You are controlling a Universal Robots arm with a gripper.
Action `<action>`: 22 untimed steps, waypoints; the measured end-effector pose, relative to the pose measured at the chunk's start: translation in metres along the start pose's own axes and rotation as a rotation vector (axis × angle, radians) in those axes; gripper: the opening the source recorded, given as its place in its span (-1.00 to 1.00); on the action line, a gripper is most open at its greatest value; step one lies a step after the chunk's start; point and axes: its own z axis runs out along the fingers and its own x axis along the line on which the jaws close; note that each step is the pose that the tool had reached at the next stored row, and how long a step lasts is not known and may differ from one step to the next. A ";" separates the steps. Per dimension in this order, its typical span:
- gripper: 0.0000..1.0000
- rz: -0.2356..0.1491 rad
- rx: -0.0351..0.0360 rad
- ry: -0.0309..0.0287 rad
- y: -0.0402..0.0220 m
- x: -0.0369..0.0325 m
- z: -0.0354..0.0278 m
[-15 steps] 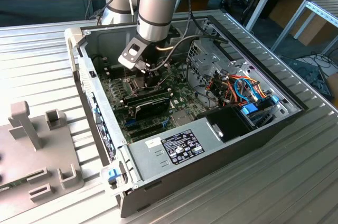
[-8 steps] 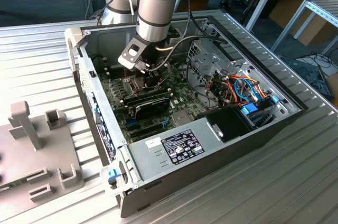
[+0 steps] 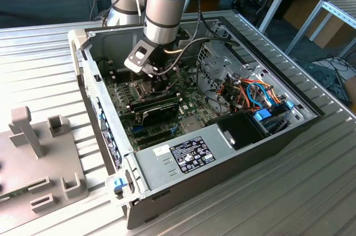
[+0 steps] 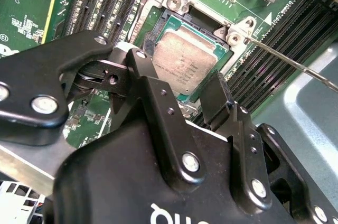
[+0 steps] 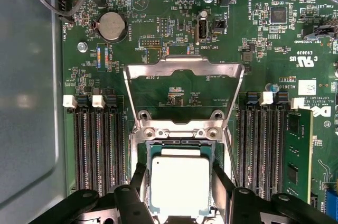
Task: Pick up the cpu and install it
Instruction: 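Place the cpu into insertion slot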
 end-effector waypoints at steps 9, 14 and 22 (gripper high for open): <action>0.08 0.000 -0.0001 -0.0002 0.0000 0.0000 -0.0002; 0.08 0.000 -0.0002 0.0004 0.0000 0.0002 -0.0031; 0.08 -0.034 0.0009 -0.0006 -0.0001 0.0001 -0.0036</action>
